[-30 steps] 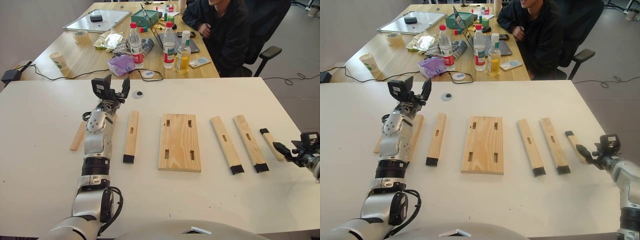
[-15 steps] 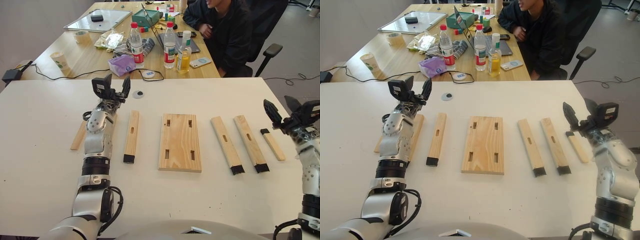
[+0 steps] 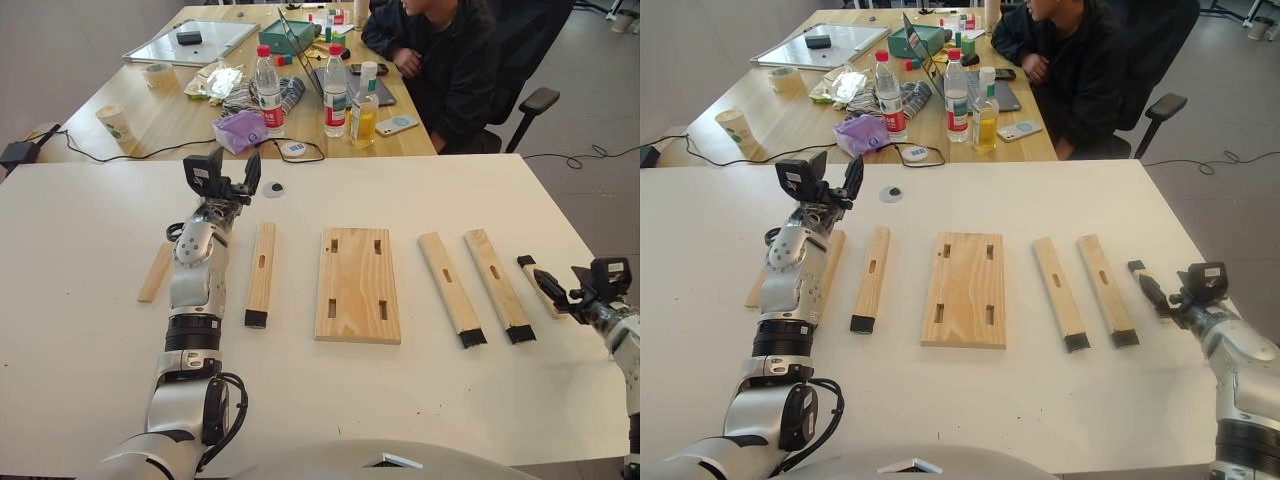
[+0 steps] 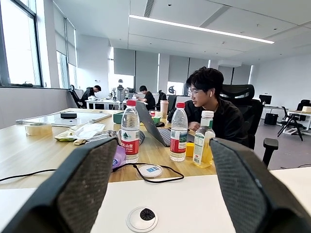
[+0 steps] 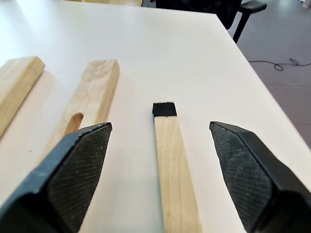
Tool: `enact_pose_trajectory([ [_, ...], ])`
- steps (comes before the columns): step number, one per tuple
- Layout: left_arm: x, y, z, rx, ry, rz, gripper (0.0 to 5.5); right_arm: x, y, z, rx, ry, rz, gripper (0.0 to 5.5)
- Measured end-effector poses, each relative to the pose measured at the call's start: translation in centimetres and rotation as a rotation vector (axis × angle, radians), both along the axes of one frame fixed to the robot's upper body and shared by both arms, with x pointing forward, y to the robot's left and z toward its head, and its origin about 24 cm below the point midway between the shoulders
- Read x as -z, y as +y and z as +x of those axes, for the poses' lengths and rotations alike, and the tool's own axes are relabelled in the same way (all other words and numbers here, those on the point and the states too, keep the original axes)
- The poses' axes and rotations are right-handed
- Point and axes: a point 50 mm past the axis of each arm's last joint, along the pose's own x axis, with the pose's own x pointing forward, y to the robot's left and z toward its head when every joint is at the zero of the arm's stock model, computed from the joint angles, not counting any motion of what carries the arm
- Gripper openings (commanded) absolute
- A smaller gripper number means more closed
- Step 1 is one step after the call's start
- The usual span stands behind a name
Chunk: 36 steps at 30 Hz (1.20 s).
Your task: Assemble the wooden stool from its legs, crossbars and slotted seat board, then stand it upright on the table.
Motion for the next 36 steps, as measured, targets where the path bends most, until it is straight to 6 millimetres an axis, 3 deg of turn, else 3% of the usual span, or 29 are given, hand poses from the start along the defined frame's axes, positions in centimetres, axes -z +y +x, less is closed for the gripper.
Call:
enact_pose_trajectory([
  [6, 0.0, 0.0, 0.0, 0.0, 0.001, 0.0, 3.48, 2.4, -0.9, -1.4, 0.032, 0.116, 0.039, 3.75],
  [13, 0.1, 0.0, 0.0, 0.002, 0.005, 0.0, 3.48, 3.1, -1.5, -1.7, 0.043, 0.119, 0.043, 3.75],
  [27, 0.1, 0.0, 0.0, 0.001, 0.006, 0.0, 3.47, 2.9, -1.5, -1.7, 0.003, 0.157, 0.023, 1.35],
  [34, 0.0, 0.0, 0.0, 0.002, 0.006, 0.001, 3.47, 2.8, -1.5, -1.5, 0.008, 0.141, -0.012, 1.3],
  [36, -0.2, 0.3, 0.1, 0.018, 0.001, 0.018, 3.47, 1.2, -1.6, -0.4, 0.034, 0.028, -0.101, 1.3],
])
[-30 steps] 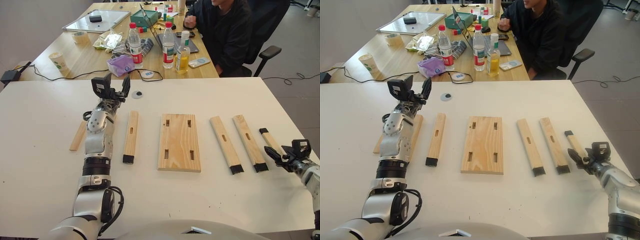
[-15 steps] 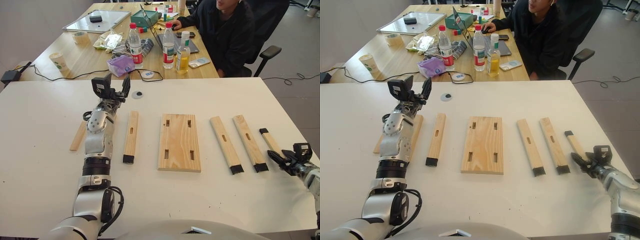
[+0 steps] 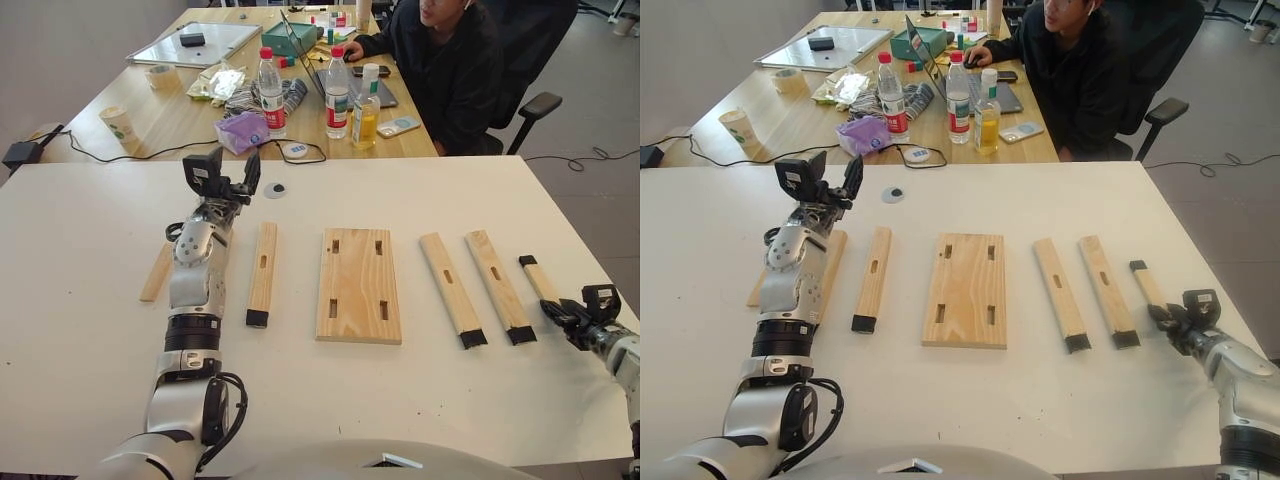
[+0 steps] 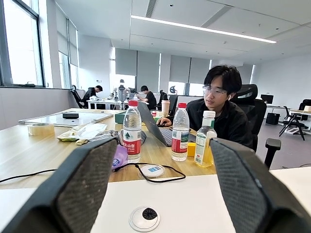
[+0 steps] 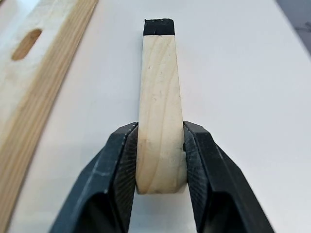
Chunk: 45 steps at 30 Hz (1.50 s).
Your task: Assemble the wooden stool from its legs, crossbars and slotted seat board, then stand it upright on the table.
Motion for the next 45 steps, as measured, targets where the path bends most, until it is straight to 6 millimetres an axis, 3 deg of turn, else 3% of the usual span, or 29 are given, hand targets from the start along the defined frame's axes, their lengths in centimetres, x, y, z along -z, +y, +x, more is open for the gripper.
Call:
enact_pose_trajectory([
  [3, -3.2, 0.5, 1.1, 0.094, -0.053, 0.087, 3.47, -8.4, 1.1, 4.6, -0.063, -0.382, -0.303, 1.3],
  [5, -8.3, 0.1, 2.0, 0.213, -0.149, 0.276, 3.47, -15.1, 4.9, 7.6, -0.273, -0.598, -0.633, 1.3],
  [6, -10.8, -0.4, 2.1, 0.268, -0.195, 0.392, 3.47, -17.4, 7.4, 8.6, -0.393, -0.668, -0.789, 1.3],
  [8, -14.0, -1.7, 1.8, 0.34, -0.254, 0.555, 3.47, -18.6, 11.2, 10.0, -0.591, -0.707, -1.024, 1.3],
  [9, -14.5, -2.0, 1.7, 0.363, -0.259, 0.594, 3.47, -18.5, 12.3, 10.3, -0.646, -0.709, -1.078, 1.3],
  [11, -16.2, -4.5, 0.5, 0.53, -0.267, 0.758, 3.47, -17.8, 16.2, 11.2, -0.875, -0.707, -1.287, 1.3],
  [13, -17.1, -6.0, -0.9, 0.652, -0.28, 0.871, 3.47, -17.6, 17.9, 11.4, -0.987, -0.712, -1.397, 1.3],
  [16, -16.6, -8.5, -3.4, 0.874, -0.263, 1.044, 3.47, -16.3, 20.9, 11.4, -1.174, -0.746, -1.491, 1.3],
  [23, -10.8, -9.1, -2.0, 0.876, -0.023, 1.261, 3.47, -15.6, 23.0, 10.9, -1.38, -0.745, -1.601, 1.3],
  [33, -8.2, -9.7, -1.2, 0.901, 0.121, 1.223, 3.47, -15.9, 25.4, 10.1, -1.512, -0.782, -1.711, 1.3],
  [45, -6.9, -9.9, -1.2, 0.949, 0.222, 1.166, 1.76, -16.0, 26.4, 10.2, -1.563, -0.805, -1.79, 1.3],
])
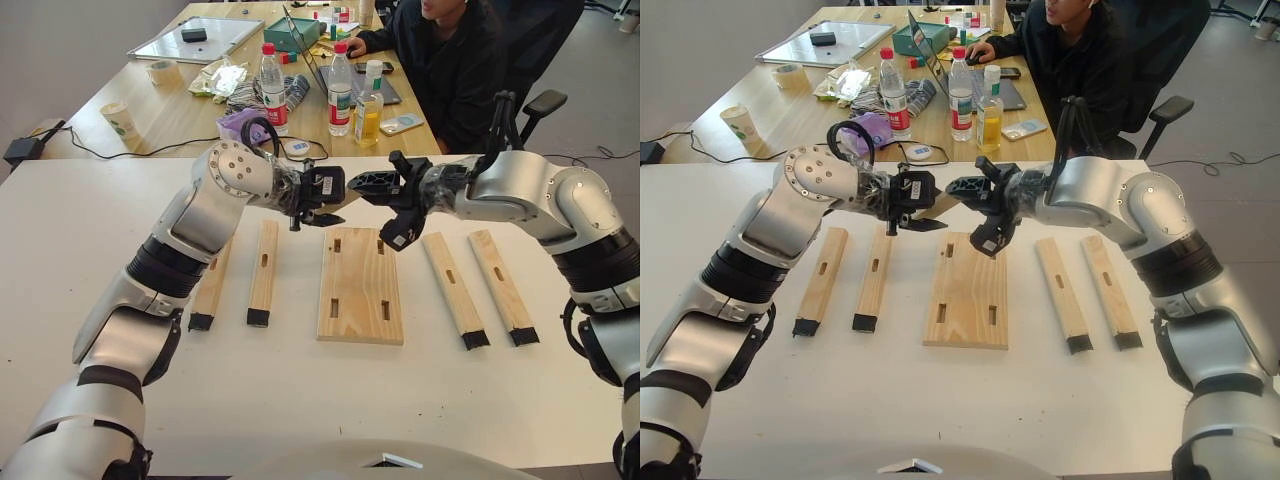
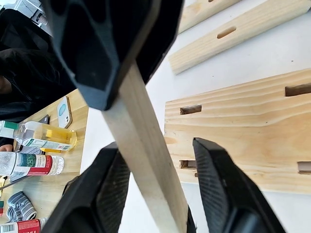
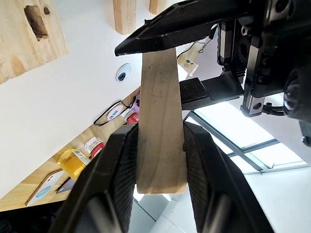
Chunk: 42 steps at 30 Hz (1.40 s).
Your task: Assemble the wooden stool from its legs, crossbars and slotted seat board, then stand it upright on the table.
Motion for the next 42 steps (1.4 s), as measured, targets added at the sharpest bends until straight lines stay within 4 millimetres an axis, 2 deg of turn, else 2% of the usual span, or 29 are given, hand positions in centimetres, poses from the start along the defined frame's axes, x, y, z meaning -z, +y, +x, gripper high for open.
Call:
enact_pose_trajectory([
  [4, -0.1, 0.1, 0.0, -0.01, 0.006, -0.004, 1.01, 0.1, 0.1, -0.1, -0.016, 0.001, -0.012, 1.3],
  [6, -0.1, 0.1, 0.0, -0.016, 0.014, -0.005, 0.88, 0.1, 0.1, -0.2, -0.023, 0.0, -0.016, 1.3],
  [20, 0.5, 0.0, -0.3, -0.029, 0.055, -0.015, 0.79, 0.2, 0.2, -0.5, -0.051, -0.015, -0.062, 1.3],
  [25, 1.3, -0.3, 0.8, -0.114, 0.132, -0.118, 0.46, 0.2, 0.3, -0.4, -0.029, -0.073, -0.115, 1.3],
  [32, 1.0, -0.3, 1.5, -0.146, 0.165, -0.185, 0.43, 0.1, 0.0, -0.3, 0.019, -0.106, -0.092, 1.3],
  [33, 0.9, -0.3, 1.4, -0.143, 0.158, -0.183, 0.43, 0.1, 0.0, -0.3, 0.017, -0.108, -0.087, 1.67],
  [42, 0.9, 0.1, 0.3, -0.063, 0.055, -0.136, 0.38, -0.4, 0.1, -0.4, 0.005, -0.029, 0.051, 3.17],
])
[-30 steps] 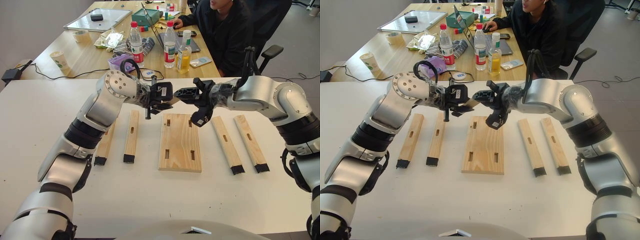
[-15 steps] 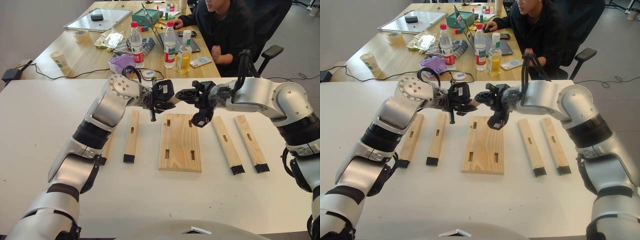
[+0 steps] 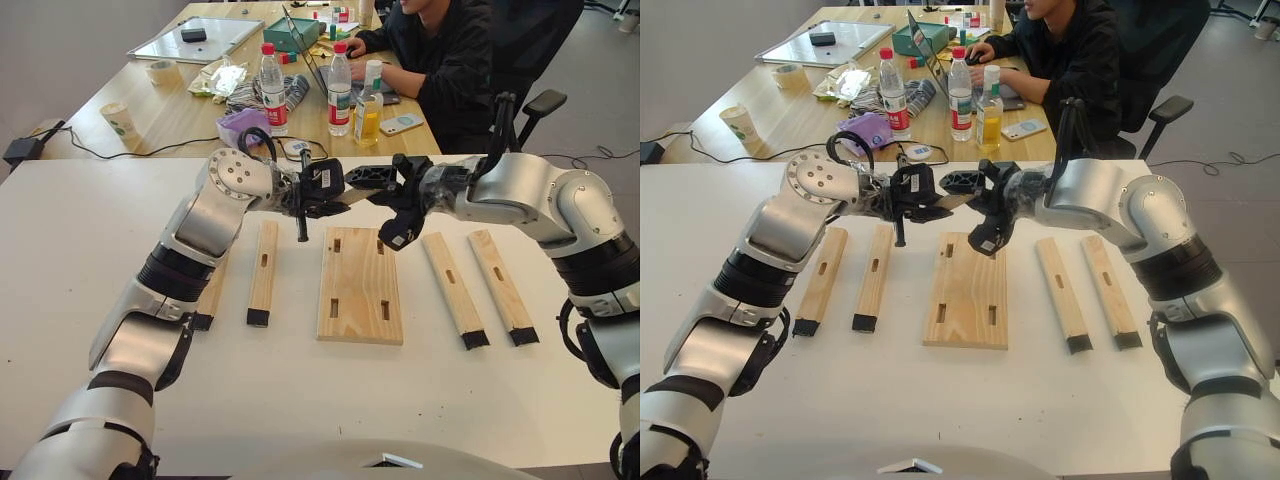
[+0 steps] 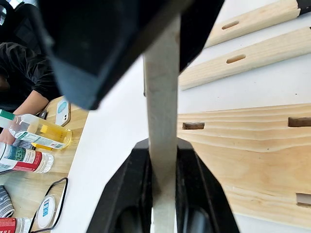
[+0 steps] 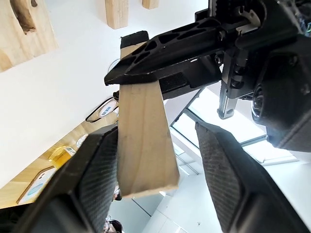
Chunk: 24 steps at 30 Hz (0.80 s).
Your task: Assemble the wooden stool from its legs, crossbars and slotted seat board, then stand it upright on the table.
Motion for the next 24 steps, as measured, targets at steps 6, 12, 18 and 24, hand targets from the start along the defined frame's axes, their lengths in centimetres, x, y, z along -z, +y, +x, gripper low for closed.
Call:
enact_pose_trajectory([
  [6, 1.2, 2.2, 1.7, -0.161, 0.023, -0.043, 0.38, -1.9, -2.0, 1.0, 0.134, -0.038, 0.084, 3.46],
  [12, 2.1, 8.2, 2.9, -0.514, 0.241, -0.539, 0.38, -2.7, -11.1, 3.3, 0.575, -0.075, 0.331, 3.46],
  [18, 5.3, 12.2, 1.2, -0.758, 0.414, -0.907, 0.38, 1.2, -15.9, 2.3, 0.819, -0.01, 0.528, 3.46],
  [24, 10.8, 12.5, -3.4, -0.909, 0.405, -1.015, 0.38, 5.1, -19.1, 0.2, 1.016, 0.066, 0.635, 3.46],
])
